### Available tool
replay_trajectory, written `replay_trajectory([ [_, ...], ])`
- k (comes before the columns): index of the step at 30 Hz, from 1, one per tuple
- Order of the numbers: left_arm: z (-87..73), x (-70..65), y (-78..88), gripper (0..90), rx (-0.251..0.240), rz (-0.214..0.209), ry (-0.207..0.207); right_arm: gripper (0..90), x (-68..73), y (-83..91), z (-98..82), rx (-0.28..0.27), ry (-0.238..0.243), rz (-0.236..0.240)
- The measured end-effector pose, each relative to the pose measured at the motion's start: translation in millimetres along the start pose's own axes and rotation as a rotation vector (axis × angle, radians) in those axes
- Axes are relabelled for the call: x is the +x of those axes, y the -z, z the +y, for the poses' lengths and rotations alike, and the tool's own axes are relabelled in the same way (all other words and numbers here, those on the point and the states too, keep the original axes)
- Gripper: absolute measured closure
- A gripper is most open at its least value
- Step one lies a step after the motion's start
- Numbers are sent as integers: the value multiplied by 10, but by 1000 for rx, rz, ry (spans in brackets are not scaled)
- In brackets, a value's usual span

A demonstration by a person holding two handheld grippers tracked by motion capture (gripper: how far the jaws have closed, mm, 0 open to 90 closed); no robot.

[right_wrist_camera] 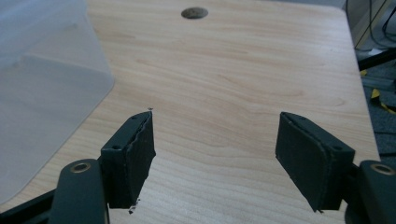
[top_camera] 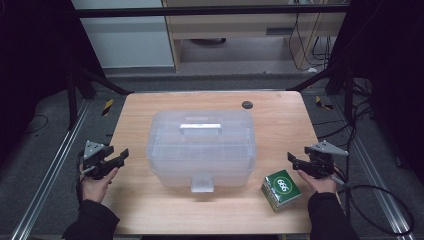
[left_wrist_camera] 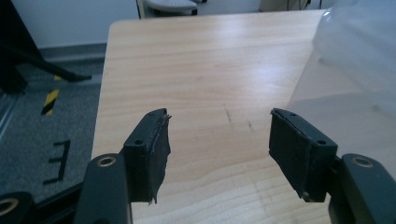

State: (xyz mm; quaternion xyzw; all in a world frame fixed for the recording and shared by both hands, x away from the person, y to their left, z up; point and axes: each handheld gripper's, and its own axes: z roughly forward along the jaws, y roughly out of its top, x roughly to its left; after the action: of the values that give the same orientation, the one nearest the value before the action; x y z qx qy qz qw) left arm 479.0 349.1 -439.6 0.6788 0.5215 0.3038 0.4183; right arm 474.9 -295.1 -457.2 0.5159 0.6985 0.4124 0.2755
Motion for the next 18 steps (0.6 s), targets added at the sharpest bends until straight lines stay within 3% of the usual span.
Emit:
replay_trajectory([
  [2, 28, -16, 16, 384, -7, -6, -12, 285, 8, 18, 1, -9, -9, 1],
  [5, 94, -55, 43, 398, -3, -15, -71, 278, 21, 38, 8, -12, -13, 3],
  [7, 129, -68, 56, 412, -9, -47, -104, 271, 38, 33, 4, -8, 6, 6],
  [11, 232, -82, 125, 409, -45, -57, -159, 271, 58, 33, 12, -7, 27, 3],
  [18, 444, -160, 234, 379, -60, -104, -213, 259, 123, 22, 24, 11, 63, 10],
])
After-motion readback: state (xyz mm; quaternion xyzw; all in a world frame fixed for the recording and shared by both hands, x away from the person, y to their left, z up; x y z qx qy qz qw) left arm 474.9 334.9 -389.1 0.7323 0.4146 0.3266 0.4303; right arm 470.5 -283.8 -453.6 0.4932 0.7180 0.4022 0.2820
